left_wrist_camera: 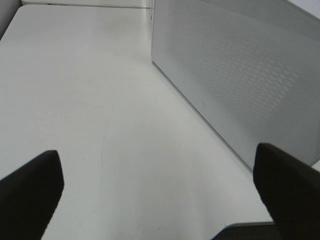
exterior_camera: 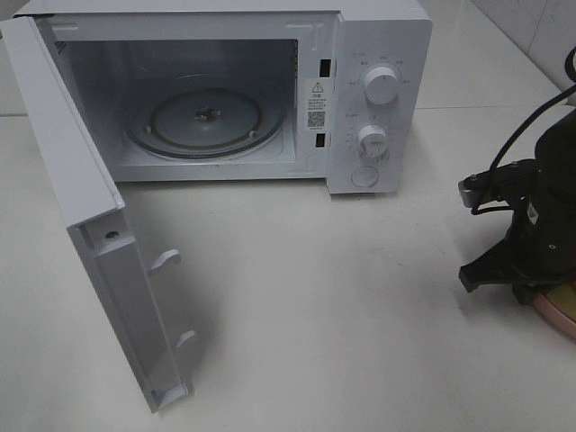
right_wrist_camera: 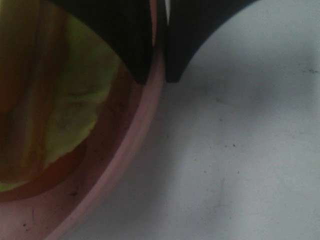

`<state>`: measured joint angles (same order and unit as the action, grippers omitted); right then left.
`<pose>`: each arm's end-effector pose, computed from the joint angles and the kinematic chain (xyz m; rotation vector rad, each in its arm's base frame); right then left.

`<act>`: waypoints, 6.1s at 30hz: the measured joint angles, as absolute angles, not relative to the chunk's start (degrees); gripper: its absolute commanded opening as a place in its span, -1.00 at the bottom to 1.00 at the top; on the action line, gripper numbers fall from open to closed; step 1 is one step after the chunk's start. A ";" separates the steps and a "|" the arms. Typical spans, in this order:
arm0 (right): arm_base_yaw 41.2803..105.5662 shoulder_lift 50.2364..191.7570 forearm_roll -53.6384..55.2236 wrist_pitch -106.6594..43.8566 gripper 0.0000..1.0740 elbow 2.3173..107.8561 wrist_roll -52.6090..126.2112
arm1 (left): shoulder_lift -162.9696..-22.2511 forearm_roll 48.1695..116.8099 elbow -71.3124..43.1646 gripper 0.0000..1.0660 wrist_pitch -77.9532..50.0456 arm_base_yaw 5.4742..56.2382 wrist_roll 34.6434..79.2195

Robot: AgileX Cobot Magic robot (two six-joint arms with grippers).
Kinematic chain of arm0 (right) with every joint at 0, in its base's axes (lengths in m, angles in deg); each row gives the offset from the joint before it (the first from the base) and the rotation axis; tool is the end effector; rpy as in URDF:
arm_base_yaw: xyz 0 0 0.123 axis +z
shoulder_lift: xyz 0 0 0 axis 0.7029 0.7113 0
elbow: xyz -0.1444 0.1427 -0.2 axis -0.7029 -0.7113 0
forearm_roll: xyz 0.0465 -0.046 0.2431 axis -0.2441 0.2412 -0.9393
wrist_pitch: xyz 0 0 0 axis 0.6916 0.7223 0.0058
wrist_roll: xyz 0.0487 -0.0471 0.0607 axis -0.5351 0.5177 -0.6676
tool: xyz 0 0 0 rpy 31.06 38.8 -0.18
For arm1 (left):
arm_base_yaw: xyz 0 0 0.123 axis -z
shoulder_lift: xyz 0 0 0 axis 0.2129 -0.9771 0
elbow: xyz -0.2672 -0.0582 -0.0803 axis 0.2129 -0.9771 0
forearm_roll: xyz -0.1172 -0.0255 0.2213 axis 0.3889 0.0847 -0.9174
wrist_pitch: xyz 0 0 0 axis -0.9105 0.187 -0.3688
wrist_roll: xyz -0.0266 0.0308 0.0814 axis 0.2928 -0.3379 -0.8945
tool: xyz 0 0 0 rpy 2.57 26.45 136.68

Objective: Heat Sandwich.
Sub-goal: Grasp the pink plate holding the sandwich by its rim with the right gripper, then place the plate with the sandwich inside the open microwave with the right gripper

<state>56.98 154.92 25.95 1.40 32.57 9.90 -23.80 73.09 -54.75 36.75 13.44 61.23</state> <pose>0.2831 0.0425 0.1174 -0.2793 2.9116 -0.2758 -0.0087 -0.0071 0.2804 0.0176 2.0396 -0.1268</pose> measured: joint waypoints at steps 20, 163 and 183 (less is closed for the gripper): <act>56.98 154.92 26.29 1.40 -1.00 32.57 9.33 | -23.80 73.09 -54.75 0.84 36.75 13.44 61.23; 106.54 132.11 30.07 20.31 -0.97 33.31 44.51 | -23.80 73.09 -54.75 0.84 36.75 13.44 61.23; 106.54 132.11 29.56 12.11 -0.95 33.31 55.57 | -23.80 73.09 -54.75 0.84 36.75 13.44 61.23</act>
<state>106.54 132.11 29.56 12.11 33.31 55.57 -23.80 73.09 -54.75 36.75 13.44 61.23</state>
